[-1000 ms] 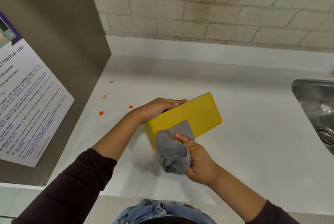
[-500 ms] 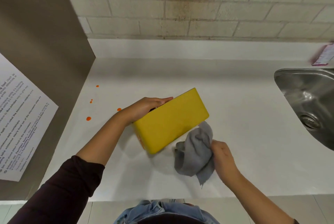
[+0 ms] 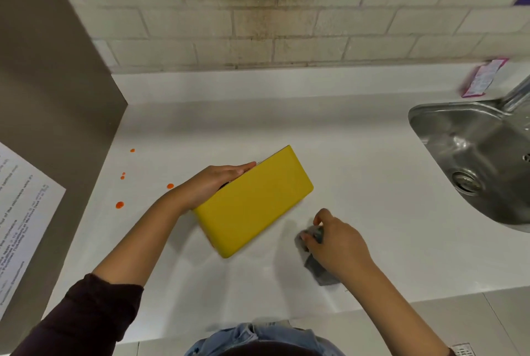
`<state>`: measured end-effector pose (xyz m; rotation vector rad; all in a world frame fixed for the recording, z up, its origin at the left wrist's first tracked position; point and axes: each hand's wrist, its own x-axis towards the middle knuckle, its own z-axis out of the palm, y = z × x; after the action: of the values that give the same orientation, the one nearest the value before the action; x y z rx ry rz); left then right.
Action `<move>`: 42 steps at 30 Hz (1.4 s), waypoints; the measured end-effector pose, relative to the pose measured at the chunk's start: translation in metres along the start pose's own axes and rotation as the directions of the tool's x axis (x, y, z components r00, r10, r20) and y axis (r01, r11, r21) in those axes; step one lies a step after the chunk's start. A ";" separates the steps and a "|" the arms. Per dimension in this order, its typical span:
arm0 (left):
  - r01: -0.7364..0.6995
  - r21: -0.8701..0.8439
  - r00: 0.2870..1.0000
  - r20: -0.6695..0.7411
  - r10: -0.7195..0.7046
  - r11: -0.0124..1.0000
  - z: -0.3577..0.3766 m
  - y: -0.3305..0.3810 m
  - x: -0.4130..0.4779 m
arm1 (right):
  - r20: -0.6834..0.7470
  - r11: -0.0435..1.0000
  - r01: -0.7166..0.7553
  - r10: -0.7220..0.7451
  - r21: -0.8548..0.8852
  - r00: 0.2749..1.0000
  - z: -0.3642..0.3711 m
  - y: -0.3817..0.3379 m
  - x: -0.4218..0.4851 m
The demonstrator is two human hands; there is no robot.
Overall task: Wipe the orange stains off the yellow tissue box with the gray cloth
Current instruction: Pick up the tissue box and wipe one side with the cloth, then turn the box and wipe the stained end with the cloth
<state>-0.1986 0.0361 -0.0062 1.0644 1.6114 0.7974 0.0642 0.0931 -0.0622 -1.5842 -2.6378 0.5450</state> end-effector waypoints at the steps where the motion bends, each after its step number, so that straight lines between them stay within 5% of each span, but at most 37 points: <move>1: 0.008 0.013 1.000 -0.005 -0.008 1.000 0.000 0.001 0.000 | -0.028 0.998 0.039 -0.041 -0.048 0.999 0.001 0.002 0.002; 2: 0.013 0.026 1.000 -0.007 -0.012 1.000 0.000 0.002 -0.001 | -0.050 0.997 0.071 -0.073 -0.042 0.996 0.001 0.002 0.003; 4: 0.011 0.039 1.000 -0.001 -0.011 0.999 0.000 0.003 -0.001 | -0.055 0.940 0.022 -0.004 0.341 0.998 -0.001 -0.004 0.006; 6: 0.008 0.022 1.000 0.019 -0.008 1.000 0.000 0.007 -0.003 | 0.225 0.536 -0.241 0.095 0.809 0.970 -0.006 -0.018 0.007; 8: -0.004 0.016 0.999 0.038 0.004 1.000 0.001 0.014 -0.005 | 0.440 0.152 -0.431 -0.033 0.890 0.897 -0.006 -0.027 0.009; 11: -0.031 0.091 0.998 0.049 0.026 0.995 0.006 0.021 -0.006 | 0.444 -0.073 -0.462 -0.184 0.884 0.877 -0.009 -0.037 0.006; 14: -0.035 0.151 0.999 0.037 0.030 0.988 0.005 0.020 -0.008 | 0.411 -0.193 -0.448 -0.204 0.873 0.889 -0.007 -0.040 -0.001; 21: -0.085 0.095 0.995 0.052 0.080 0.992 -0.001 0.030 -0.025 | 0.237 -0.241 -0.261 -0.123 0.935 0.964 -0.017 -0.044 -0.017; 29: -0.224 -0.068 0.974 -0.042 0.222 0.972 0.011 0.040 -0.046 | 0.097 -0.049 -0.103 -0.106 0.993 0.990 -0.013 -0.056 -0.033; 37: -0.308 -0.076 0.859 -0.451 0.242 0.948 0.028 0.030 -0.044 | 0.004 0.308 0.104 -0.331 0.946 0.944 0.001 -0.066 -0.035; 39: -0.334 -0.140 0.838 -0.497 0.225 0.932 0.028 0.024 -0.044 | -0.096 0.504 0.261 -0.330 0.823 0.939 -0.001 -0.054 -0.031; 42: -0.350 -0.152 0.830 -0.508 0.231 0.924 0.026 0.016 -0.044 | -0.299 0.811 0.447 -0.350 0.377 0.888 -0.011 -0.015 -0.012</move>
<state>-0.1652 0.0020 0.0174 0.9961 1.7155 1.5282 0.0595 0.0795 -0.0452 -0.8673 -2.3551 0.8087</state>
